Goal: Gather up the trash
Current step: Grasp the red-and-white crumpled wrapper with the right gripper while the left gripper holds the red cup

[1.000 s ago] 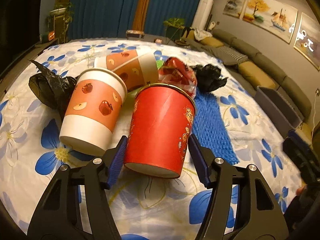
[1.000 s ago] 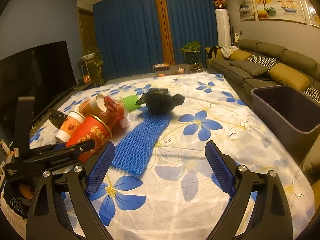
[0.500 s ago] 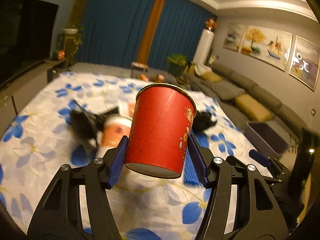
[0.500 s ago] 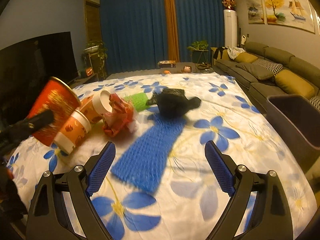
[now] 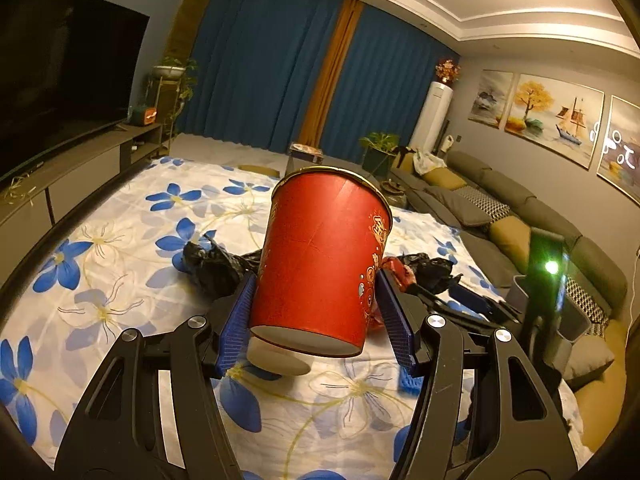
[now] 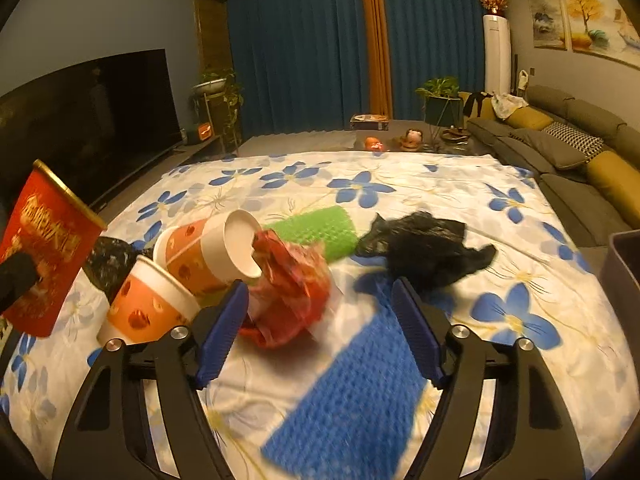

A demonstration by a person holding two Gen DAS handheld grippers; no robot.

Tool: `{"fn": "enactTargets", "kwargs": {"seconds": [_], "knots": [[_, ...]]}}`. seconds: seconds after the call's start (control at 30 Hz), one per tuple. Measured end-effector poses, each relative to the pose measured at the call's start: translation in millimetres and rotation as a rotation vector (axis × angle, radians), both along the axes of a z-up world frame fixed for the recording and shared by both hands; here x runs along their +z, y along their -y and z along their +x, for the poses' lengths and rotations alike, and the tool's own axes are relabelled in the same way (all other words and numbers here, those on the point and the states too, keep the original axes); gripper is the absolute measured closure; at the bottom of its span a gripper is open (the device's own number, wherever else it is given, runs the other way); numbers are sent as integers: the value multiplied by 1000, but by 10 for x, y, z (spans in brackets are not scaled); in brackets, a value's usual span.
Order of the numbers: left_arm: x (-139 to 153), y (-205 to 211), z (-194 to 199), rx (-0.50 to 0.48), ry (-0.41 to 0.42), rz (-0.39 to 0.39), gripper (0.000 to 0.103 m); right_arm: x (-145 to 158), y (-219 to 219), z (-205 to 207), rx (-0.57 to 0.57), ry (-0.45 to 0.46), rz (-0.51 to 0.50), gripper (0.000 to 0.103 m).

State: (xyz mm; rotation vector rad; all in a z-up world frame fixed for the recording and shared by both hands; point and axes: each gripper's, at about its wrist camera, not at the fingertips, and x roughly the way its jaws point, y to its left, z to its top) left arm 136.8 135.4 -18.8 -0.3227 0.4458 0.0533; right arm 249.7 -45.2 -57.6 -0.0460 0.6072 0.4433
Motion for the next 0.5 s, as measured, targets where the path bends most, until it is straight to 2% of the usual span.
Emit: {"fn": "enactTargets", "kwargs": {"seconds": [0.1, 0.37, 0.5], "knots": [[-11, -17, 14, 4, -5, 1, 44, -43, -81, 108, 18, -28, 1, 39], [-37, -41, 39, 0, -16, -10, 44, -137, -135, 202, 60, -71, 5, 70], [-56, -42, 55, -6, -18, -9, 44, -148, -74, 144, 62, -62, 11, 78]]}}
